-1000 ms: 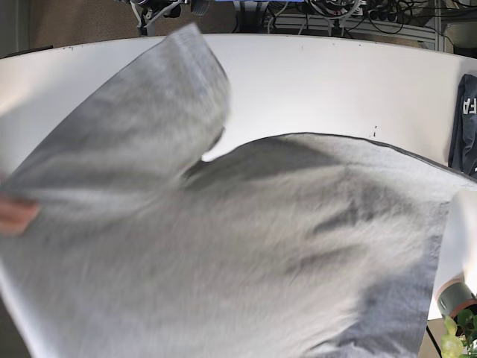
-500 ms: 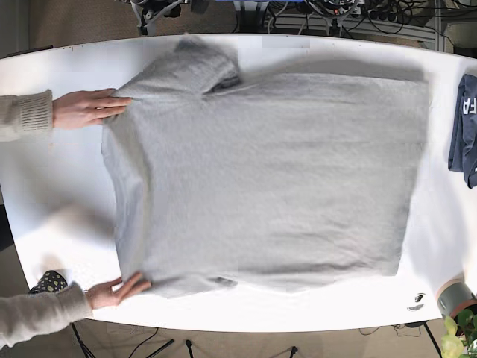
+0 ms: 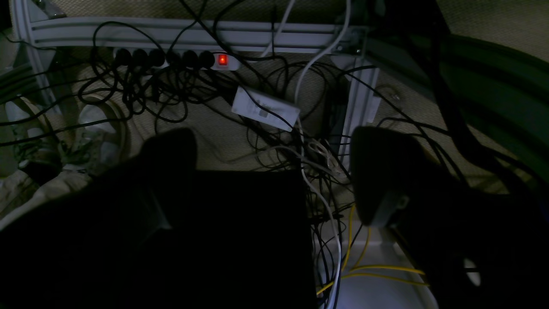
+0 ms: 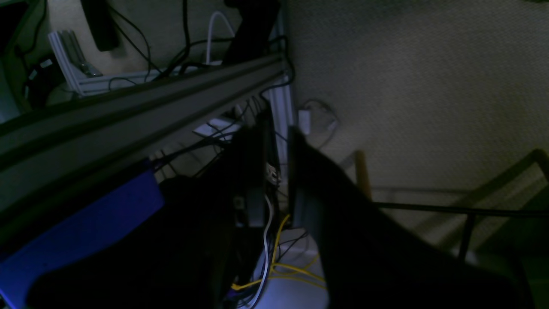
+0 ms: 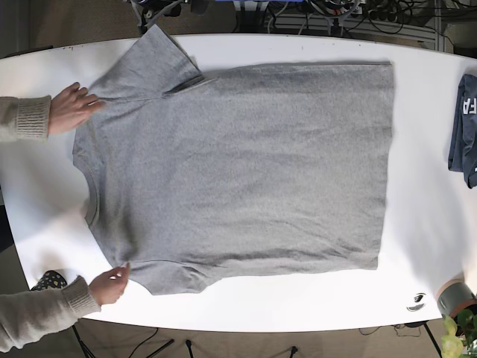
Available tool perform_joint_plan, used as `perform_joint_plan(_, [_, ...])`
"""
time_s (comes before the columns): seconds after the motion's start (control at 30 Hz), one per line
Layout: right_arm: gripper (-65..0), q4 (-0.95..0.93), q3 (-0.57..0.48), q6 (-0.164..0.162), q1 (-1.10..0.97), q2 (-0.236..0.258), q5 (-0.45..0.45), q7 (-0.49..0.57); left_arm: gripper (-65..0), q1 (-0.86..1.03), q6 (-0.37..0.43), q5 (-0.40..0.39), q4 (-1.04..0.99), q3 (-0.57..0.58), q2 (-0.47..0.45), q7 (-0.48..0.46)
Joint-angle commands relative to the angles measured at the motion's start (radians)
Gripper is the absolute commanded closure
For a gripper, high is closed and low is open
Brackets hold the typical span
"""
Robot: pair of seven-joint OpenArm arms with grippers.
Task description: Fold the T-shirt properly
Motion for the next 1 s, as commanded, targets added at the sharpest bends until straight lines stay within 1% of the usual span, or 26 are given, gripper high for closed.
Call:
perform_joint_plan(0.0, [-7.5,0.003,0.000,0.004,-0.008,0.009,0.001,0.008,-52.1,0.013,-0.001,0.005,0.002,-0.002,0.000,-0.004])
perform_joint_plan(0.23, [-7.3,0.012,0.000,0.004,-0.039,0.009,0.001,0.008,-52.1,0.058,-0.001,0.005,0.020,0.000,0.001,-0.013])
perform_joint_plan(0.4, [-7.3,0.021,0.002,0.008,-0.079,0.011,0.001,0.011,-52.1,0.113,-0.001,0.005,0.111,0.000,0.001,-0.018])
perform_joint_plan(0.47, [-7.3,0.055,0.002,0.008,-0.104,0.011,0.001,0.011,-52.1,0.136,-0.001,0.005,0.158,0.000,0.001,-0.019])
perform_joint_plan(0.7, [-7.3,0.259,0.003,0.004,-0.245,0.018,0.001,0.007,-52.1,0.240,-0.001,0.005,0.313,0.000,0.001,-0.012])
perform_joint_plan(0.87, [-7.3,0.359,0.005,0.004,-0.338,0.023,0.001,0.005,-52.1,0.351,-0.001,0.005,0.488,0.000,-0.005,-0.009])
perform_joint_plan(0.97, [-7.3,0.417,0.005,0.004,-0.393,0.044,0.001,0.005,-52.1,0.418,-0.001,0.005,0.597,0.000,-0.007,0.011])
